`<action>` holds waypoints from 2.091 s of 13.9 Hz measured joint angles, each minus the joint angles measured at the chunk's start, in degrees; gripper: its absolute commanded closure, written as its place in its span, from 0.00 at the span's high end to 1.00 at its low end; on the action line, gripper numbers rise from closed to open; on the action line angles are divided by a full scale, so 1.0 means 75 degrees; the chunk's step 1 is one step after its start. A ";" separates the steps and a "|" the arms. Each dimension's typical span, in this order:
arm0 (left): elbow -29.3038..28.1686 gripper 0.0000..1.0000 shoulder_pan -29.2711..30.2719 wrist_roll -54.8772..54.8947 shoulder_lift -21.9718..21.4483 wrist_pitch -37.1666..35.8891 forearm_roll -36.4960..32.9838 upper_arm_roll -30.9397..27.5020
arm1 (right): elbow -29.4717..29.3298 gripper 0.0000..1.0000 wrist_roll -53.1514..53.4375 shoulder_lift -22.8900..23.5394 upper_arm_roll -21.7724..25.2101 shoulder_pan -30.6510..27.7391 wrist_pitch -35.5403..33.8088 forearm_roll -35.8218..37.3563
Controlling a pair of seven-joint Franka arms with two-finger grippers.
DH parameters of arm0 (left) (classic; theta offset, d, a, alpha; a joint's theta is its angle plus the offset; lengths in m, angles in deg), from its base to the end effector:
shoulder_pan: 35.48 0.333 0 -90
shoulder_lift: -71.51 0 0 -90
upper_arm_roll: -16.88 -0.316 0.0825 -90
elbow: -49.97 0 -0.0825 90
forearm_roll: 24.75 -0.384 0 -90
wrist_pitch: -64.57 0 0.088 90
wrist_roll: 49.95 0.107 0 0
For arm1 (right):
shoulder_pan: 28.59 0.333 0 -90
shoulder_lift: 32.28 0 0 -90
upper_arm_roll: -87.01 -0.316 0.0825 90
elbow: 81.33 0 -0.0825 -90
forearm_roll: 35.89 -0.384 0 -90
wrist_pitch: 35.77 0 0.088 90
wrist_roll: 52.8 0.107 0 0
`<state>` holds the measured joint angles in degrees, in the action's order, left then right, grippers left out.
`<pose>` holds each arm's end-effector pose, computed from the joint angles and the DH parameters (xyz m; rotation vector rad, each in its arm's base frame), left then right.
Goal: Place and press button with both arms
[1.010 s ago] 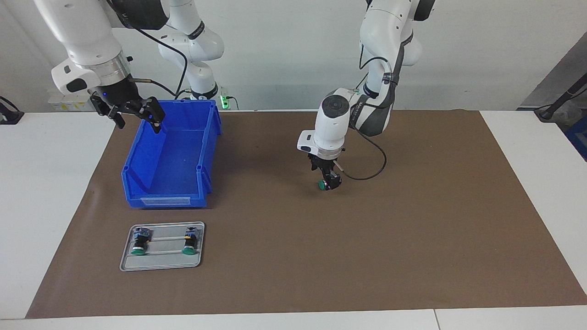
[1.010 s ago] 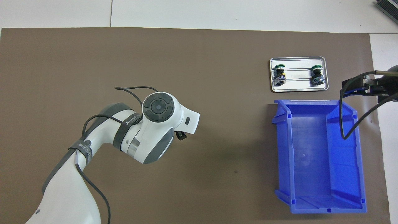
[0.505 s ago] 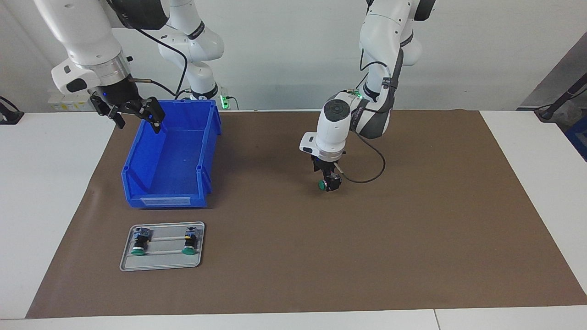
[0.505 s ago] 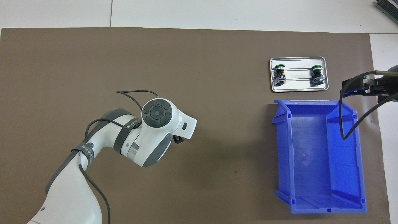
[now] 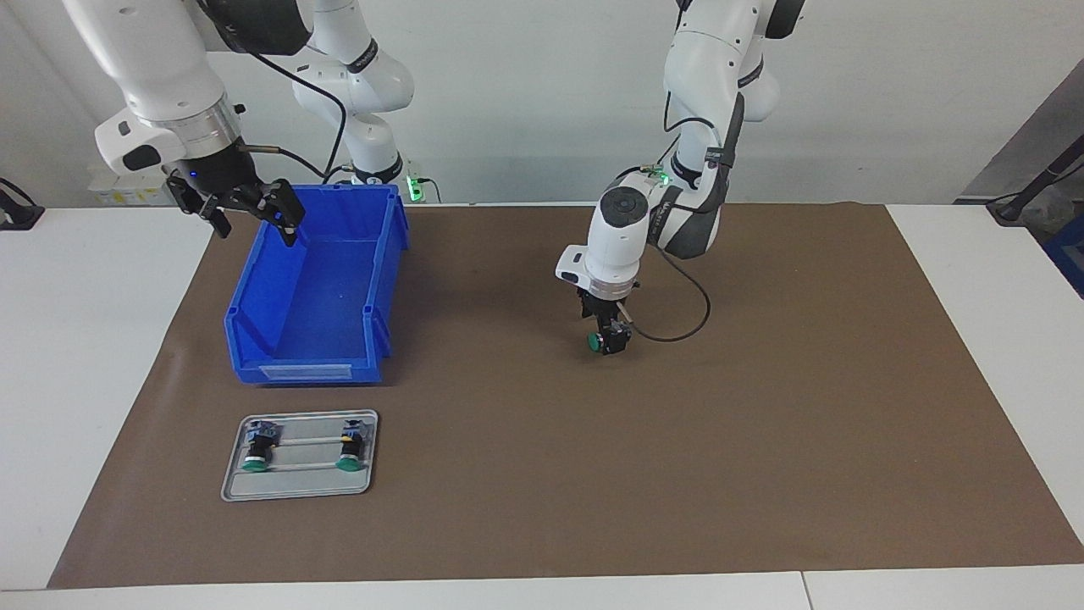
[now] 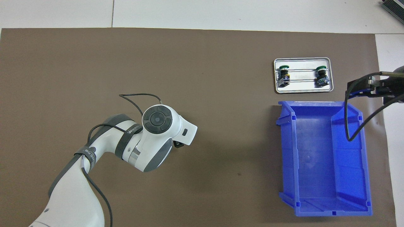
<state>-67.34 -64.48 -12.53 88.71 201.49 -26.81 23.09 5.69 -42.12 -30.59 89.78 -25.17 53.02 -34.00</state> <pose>0.4885 -0.3422 0.2979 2.5072 -1.8820 0.0694 0.5620 0.0032 0.6308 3.0955 -0.2727 0.0075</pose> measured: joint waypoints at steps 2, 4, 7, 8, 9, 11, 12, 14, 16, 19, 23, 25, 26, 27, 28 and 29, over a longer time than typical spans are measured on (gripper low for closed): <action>-0.0056 1.00 0.0000 0.0097 0.0000 0.0103 0.0000 0.0002 | 0.0000 1.00 0.0000 0.0000 0.0000 0.0000 0.0000 0.0000; -0.0101 0.95 0.0000 0.0169 -0.0001 0.0258 -0.0001 0.0002 | 0.0000 1.00 0.0000 0.0000 0.0000 0.0000 0.0000 0.0000; -0.0204 0.89 0.0001 0.0216 0.0000 0.0456 -0.0001 0.0002 | 0.0000 1.00 0.0000 0.0000 0.0000 0.0000 0.0000 0.0000; -0.0212 0.85 0.0001 0.0230 0.0000 0.0475 -0.0002 0.0002 | 0.0000 1.00 0.0000 0.0000 0.0000 0.0000 0.0000 0.0000; -0.0213 0.80 0.0001 0.0234 -0.0001 0.0483 -0.0002 0.0002 | 0.0000 1.00 0.0000 0.0000 0.0000 0.0000 0.0000 0.0000; -0.0213 0.66 0.0001 0.0245 -0.0001 0.0502 -0.0002 0.0002 | 0.0000 1.00 0.0000 0.0000 0.0000 0.0000 0.0000 0.0000; -0.0213 0.54 0.0001 0.0245 -0.0001 0.0513 -0.0002 0.0000 | 0.0000 1.00 0.0000 0.0000 0.0000 0.0000 0.0000 0.0000; -0.0211 0.43 0.0003 0.0252 -0.0001 0.0524 -0.0002 -0.0001 | 0.0000 1.00 0.0000 0.0000 0.0000 -0.0004 0.0000 0.0000; -0.0200 0.35 0.0006 0.0253 -0.0021 0.0527 -0.0003 -0.0001 | 0.0000 1.00 0.0000 0.0000 0.0000 -0.0004 0.0000 0.0000; -0.0179 0.25 0.0017 0.0313 -0.0023 0.0530 -0.0005 -0.0025 | 0.0000 1.00 0.0000 0.0000 0.0000 -0.0004 0.0000 0.0000; 0.0076 0.25 0.0077 0.0360 -0.0018 0.0488 -0.0005 -0.0060 | 0.0000 1.00 0.0000 0.0000 0.0000 -0.0004 0.0000 0.0000; 0.0514 0.24 0.0274 0.0399 -0.0015 0.0118 -0.0005 -0.0058 | 0.0000 1.00 0.0000 0.0000 0.0000 -0.0004 0.0000 0.0000; 0.0782 0.23 0.0405 0.0421 -0.0018 -0.0098 0.0005 -0.0048 | 0.0000 1.00 0.0000 0.0000 0.0000 -0.0004 0.0000 0.0000; 0.1023 0.24 0.0550 0.0428 -0.0022 -0.0234 0.0128 -0.0038 | 0.0000 1.00 0.0000 0.0000 0.0000 -0.0004 0.0000 0.0000; 0.1170 0.24 0.0705 0.0479 -0.0029 -0.0268 0.0447 -0.0031 | 0.0000 1.00 0.0000 0.0000 0.0000 -0.0004 0.0000 0.0000; 0.1256 0.24 0.0869 0.0735 -0.0051 -0.0270 0.0949 -0.0027 | 0.0000 1.00 0.0000 0.0000 0.0000 -0.0004 0.0000 0.0000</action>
<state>-57.92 -57.96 -7.02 88.32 199.47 -19.69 22.89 5.69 -42.12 -30.59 89.79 -25.21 53.02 -34.00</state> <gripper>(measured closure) 0.604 0.000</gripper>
